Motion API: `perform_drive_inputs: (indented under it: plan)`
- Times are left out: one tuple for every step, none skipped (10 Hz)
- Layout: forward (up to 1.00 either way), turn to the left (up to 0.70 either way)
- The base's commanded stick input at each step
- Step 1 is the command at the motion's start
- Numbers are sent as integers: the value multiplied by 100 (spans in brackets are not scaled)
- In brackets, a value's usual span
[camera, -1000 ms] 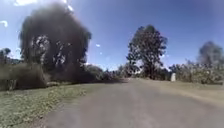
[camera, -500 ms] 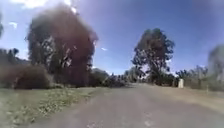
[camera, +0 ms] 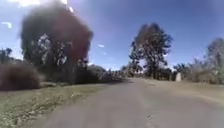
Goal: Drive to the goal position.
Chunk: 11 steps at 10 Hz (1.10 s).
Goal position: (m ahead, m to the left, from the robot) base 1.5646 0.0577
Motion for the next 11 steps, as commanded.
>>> perform_drive_inputs:
  plan:
    - [100,-1]
    - [100,-1]
    - [100,-1]
    - [100,-1]
    - [100,-1]
    - [100,-1]
    - [100,-1]
    - [100,-1]
    - [100,-1]
    - [100,-1]
    - [100,-1]
